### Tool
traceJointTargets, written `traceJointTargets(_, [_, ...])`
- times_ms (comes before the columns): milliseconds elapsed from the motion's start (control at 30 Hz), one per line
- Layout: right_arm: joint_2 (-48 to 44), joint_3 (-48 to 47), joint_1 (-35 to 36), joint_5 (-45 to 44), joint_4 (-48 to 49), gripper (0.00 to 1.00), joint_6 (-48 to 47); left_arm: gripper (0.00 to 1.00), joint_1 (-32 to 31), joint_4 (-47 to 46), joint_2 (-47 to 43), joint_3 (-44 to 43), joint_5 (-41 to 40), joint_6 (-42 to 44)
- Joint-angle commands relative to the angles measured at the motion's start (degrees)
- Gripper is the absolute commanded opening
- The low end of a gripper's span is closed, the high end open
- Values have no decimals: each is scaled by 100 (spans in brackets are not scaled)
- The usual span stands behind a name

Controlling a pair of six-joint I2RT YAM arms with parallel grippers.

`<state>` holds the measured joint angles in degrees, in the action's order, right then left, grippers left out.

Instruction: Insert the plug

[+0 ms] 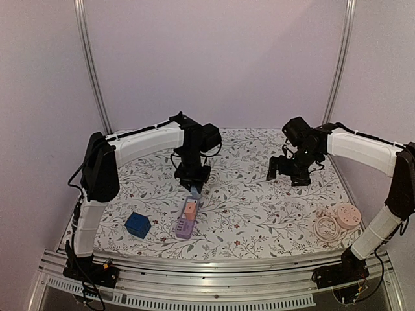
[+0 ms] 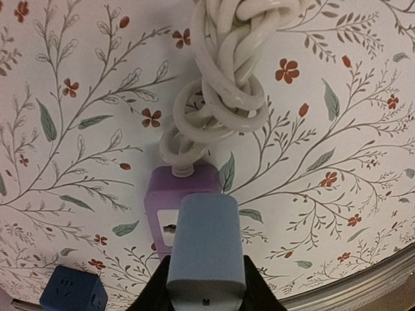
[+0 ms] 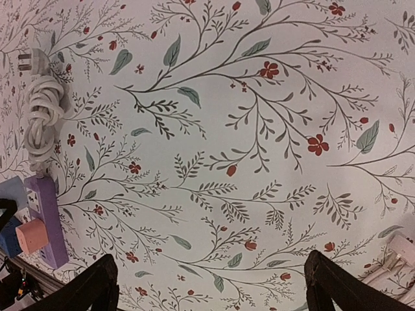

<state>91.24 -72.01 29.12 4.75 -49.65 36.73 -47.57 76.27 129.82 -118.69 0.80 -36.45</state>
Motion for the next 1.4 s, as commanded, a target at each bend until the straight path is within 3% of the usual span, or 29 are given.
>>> traceJointTargets(0, [-206, 143, -82, -152, 103, 99, -154, 0, -68, 1484, -128, 75, -5, 72])
traceJointTargets(367, [-295, 336, -85, -119, 169, 99, -105, 0, -77, 1511, -369, 295, 278, -127])
traceJointTargets(1367, [-694, 760, -85, -53, 200, 99, 166, 0, -288, 1170, -532, 908, 80, -255])
